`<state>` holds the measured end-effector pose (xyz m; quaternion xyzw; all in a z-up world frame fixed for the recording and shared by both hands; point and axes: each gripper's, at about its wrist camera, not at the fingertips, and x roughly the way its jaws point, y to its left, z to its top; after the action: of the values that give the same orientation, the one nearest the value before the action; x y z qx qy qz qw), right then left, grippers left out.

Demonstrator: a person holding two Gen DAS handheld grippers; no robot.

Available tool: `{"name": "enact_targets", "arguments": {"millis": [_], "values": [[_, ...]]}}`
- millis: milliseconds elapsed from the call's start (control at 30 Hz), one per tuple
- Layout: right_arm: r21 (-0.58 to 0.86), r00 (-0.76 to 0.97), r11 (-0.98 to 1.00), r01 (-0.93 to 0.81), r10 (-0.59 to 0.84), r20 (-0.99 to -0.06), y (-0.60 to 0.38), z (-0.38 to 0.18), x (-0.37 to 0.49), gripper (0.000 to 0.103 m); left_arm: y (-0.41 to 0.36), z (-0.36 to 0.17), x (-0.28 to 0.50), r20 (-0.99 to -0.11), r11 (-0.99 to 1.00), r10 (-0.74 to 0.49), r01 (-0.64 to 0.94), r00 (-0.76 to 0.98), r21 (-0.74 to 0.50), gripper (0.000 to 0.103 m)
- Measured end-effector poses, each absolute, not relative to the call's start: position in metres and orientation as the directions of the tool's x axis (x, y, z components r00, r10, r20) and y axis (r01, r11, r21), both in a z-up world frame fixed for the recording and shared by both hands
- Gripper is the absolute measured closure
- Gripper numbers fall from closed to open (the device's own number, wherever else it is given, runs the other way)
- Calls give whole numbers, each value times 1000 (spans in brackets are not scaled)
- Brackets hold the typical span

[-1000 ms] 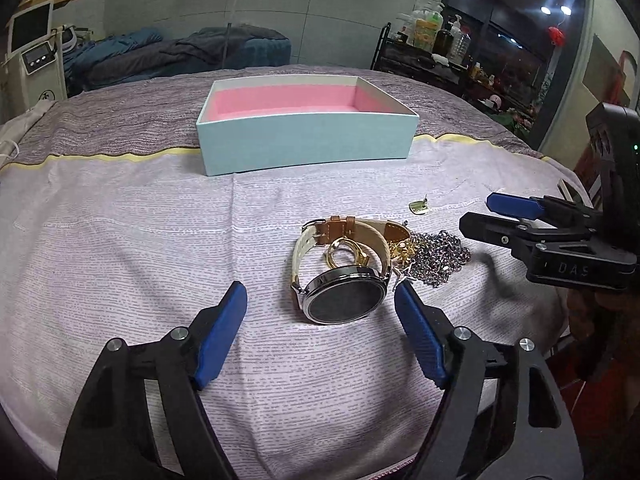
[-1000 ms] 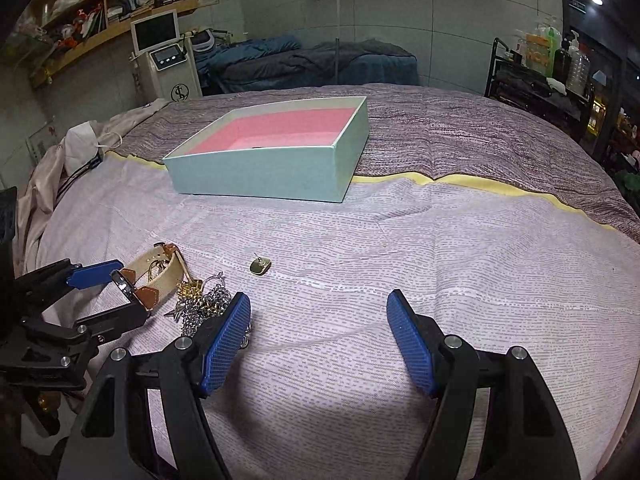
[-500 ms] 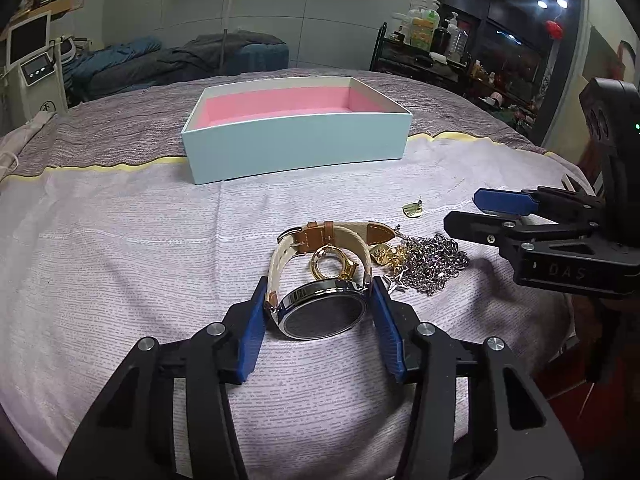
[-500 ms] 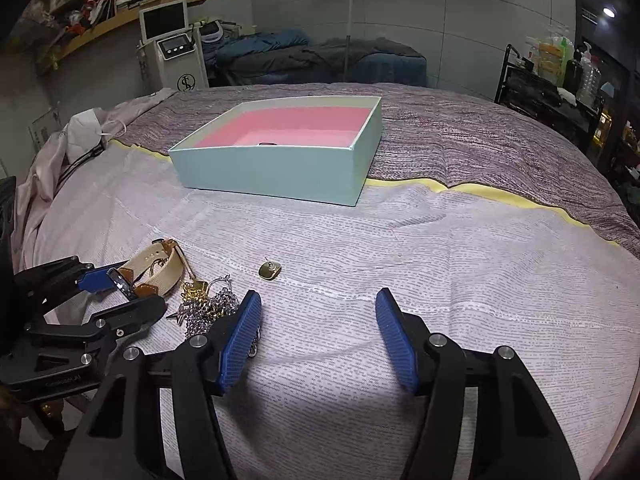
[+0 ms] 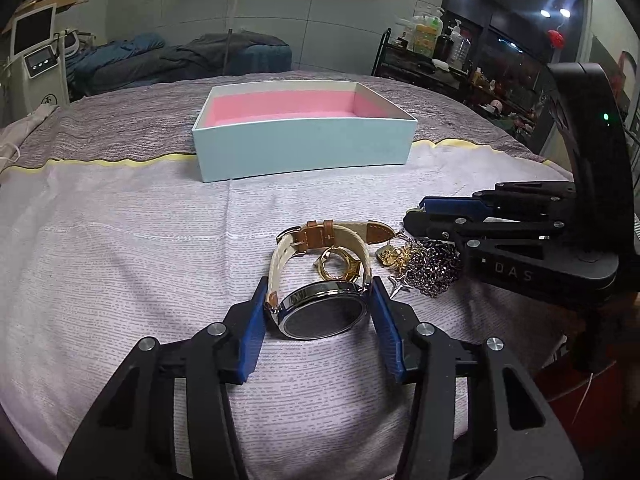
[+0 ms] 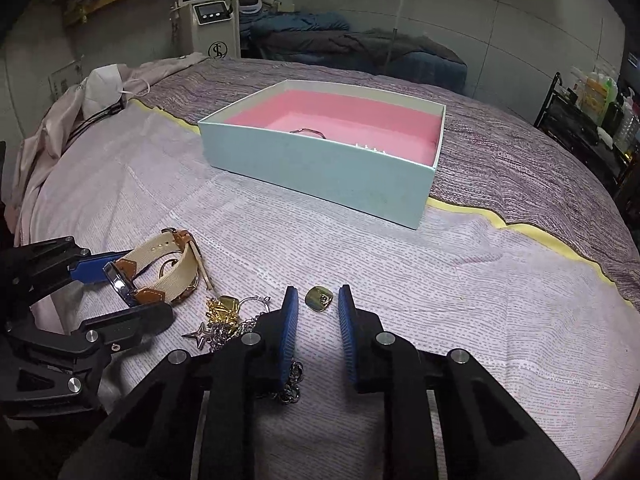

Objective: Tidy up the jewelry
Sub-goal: 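Grasp the cream-strap watch with the left tool while the right tool grasps a small gold charm, then lower the watch into the pink box with the left tool while the right drops the charm there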

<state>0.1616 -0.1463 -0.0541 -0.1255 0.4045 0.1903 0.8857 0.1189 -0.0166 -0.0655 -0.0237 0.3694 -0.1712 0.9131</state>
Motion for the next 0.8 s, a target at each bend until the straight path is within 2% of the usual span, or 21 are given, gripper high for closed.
{"name": "enact_targets", "arguments": {"millis": [33, 467, 800], "values": [[-64, 600, 897, -438, 238, -764, -146, -54, 162, 89, -16, -66, 119, -666, 940, -331, 294, 668, -172, 54], [-4, 643, 910, -415, 291, -708, -157, -48, 149, 90, -1, -55, 112, -640, 942, -331, 277, 694, -187, 54], [37, 685, 899, -437, 359, -634, -155, -15, 155, 90, 6, -24, 132, -587, 936, -346, 311, 732, -164, 54]]}}
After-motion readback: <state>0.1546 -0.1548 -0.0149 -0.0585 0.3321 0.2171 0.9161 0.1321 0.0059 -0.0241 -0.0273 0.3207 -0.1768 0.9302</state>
